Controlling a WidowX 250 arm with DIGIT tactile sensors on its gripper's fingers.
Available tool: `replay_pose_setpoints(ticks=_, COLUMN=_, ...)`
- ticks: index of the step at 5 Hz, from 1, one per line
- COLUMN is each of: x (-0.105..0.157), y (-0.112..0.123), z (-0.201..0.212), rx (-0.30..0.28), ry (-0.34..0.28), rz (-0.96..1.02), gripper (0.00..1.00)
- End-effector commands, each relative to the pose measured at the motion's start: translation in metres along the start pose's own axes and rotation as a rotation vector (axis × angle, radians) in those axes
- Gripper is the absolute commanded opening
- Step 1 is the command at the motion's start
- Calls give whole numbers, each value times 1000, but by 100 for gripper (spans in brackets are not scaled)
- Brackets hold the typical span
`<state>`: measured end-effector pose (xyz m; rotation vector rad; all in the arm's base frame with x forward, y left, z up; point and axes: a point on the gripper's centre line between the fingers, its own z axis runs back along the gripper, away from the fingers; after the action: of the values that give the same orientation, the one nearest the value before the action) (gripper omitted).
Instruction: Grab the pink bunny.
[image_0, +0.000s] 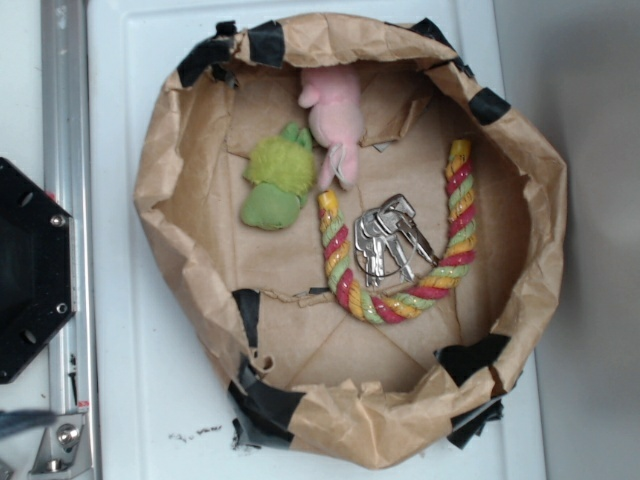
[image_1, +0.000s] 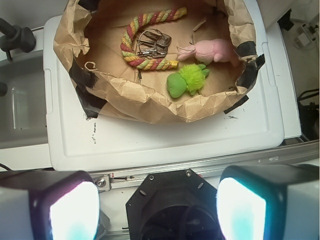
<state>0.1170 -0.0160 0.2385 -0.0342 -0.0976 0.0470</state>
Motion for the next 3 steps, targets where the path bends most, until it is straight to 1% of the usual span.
replay_pose_setpoints(ticks=1, x=0, y=0, z=0, rx=0, ry=0, rz=0, gripper=100)
replay_pose_setpoints(ticks=2, x=48, y=19, z=-28, rx=152, ry=-185, rz=-180, gripper=100)
replay_pose_setpoints(ticks=3, x=101, y=32, z=-68, rx=167, ry=-339, rz=-425, gripper=100)
